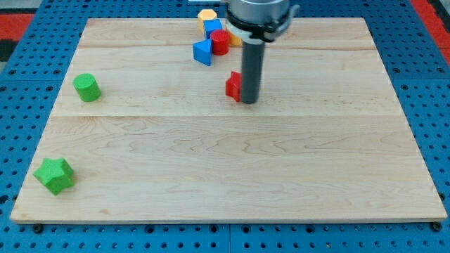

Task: Move the green star to the bottom of the board

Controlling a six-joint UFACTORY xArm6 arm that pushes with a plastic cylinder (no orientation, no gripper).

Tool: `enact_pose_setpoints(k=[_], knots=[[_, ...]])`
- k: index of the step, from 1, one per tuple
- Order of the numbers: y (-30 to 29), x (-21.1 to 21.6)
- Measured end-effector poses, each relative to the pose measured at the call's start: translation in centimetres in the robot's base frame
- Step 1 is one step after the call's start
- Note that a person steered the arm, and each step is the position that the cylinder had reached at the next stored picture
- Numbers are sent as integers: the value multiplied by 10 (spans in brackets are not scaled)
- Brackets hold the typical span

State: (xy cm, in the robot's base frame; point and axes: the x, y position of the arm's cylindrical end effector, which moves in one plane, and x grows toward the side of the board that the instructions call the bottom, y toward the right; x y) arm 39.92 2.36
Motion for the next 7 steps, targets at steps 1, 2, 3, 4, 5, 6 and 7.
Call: enact_pose_setpoints(k=[1,2,3,4,5,6,7], knots=[[-15,-29],[-27,-58],[-32,-62],[-45,1],[-85,26],[-107,54],[-156,56]])
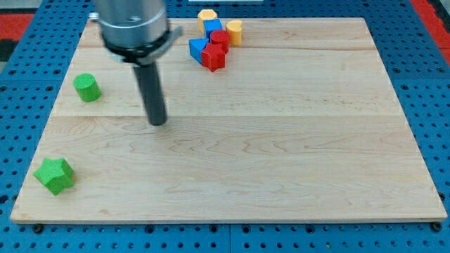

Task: Move the green star to the bottom of the board

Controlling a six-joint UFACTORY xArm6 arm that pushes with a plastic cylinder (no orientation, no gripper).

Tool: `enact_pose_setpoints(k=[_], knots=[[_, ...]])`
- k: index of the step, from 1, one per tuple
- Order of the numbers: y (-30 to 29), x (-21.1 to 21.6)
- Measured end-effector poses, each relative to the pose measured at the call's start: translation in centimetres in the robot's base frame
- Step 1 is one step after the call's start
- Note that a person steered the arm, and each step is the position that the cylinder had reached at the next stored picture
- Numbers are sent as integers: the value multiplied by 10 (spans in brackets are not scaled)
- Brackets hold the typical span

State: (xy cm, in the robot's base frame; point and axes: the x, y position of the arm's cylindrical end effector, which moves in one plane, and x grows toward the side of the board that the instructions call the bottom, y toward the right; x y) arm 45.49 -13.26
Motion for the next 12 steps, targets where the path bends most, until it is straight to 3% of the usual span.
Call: enact_pose_setpoints(k=[3,4,6,9,11,12], knots=[[-172,30],[-172,60],[-109,114],[26,115],[146,113],[155,97]])
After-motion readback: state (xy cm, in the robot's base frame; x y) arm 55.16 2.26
